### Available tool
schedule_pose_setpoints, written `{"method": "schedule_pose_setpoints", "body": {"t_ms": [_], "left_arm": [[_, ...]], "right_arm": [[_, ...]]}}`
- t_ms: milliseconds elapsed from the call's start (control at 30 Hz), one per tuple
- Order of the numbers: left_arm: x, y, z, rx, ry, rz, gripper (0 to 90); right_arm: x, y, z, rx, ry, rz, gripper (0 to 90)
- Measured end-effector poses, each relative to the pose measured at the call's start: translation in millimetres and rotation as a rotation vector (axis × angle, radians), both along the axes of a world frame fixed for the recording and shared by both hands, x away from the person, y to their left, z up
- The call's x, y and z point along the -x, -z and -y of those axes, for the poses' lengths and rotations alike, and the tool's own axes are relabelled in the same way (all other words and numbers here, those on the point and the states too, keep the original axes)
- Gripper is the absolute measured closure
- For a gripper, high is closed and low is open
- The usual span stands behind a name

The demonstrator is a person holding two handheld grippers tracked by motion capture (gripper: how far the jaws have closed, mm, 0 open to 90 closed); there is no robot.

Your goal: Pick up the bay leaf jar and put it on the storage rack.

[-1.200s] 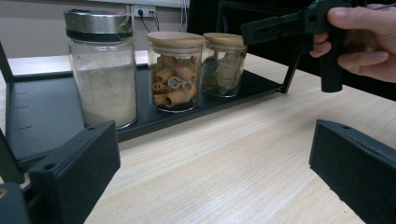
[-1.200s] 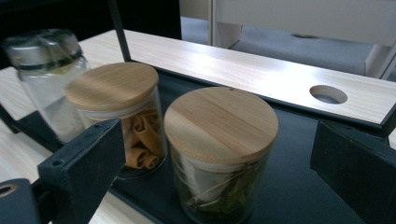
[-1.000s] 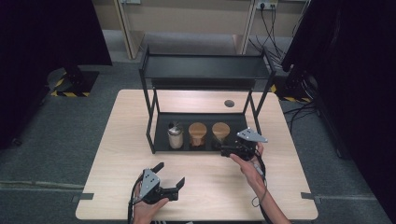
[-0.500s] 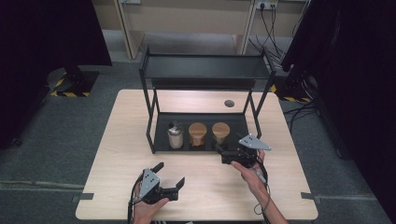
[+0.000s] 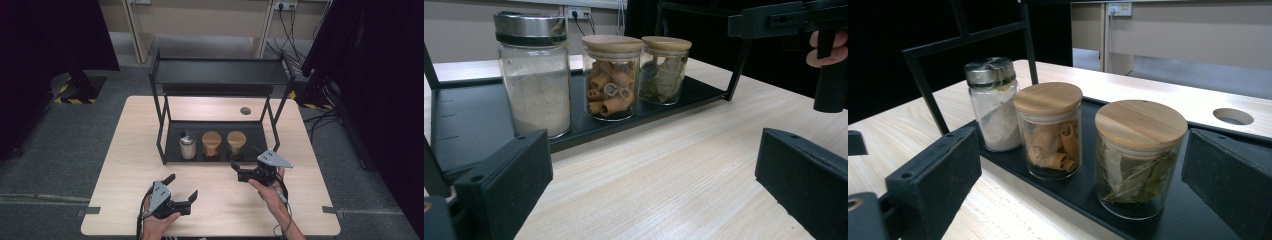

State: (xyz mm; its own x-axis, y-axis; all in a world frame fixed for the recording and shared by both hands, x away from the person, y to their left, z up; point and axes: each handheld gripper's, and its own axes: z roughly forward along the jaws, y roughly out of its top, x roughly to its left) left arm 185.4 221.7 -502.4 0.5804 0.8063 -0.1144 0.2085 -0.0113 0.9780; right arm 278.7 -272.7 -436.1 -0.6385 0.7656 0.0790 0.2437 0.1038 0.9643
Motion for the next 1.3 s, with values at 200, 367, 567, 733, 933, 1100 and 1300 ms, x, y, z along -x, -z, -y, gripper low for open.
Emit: {"method": "schedule_pose_setpoints", "body": {"t_ms": [200, 367, 567, 733, 933, 1100, 1300], "left_arm": [[0.1, 0.1, 0.4, -0.003, 0.001, 0.001, 1.0], [0.2, 0.1, 0.5, -0.004, 0.001, 0.001, 1.0], [0.4, 0.1, 0.8, -0.004, -0.001, 0.002, 1.0], [0.4, 0.1, 0.7, -0.004, -0.003, 0.003, 1.0], [0.4, 0.1, 0.8, -0.005, -0.003, 0.004, 1.0], [0.5, 0.0, 0.6, -0.005, -0.005, 0.006, 1.0], [0.7, 0.0, 0.5, -0.004, -0.004, 0.006, 1.0]], "right_arm": [[7.7, 1.2, 2.4, -0.015, -0.010, 0.012, 2.6], [13.6, 3.4, 3.7, -0.021, -0.017, 0.015, 2.5], [20.0, 5.9, 5.0, -0.030, -0.034, 0.020, 2.4], [26.4, 7.4, 5.1, -0.037, -0.050, 0.027, 2.3], [33.3, 8.9, 4.9, -0.042, -0.065, 0.032, 2.3], [38.0, 11.6, 4.6, -0.043, -0.082, 0.026, 2.3], [43.4, 14.9, 6.0, -0.046, -0.087, 0.018, 2.2]]}}
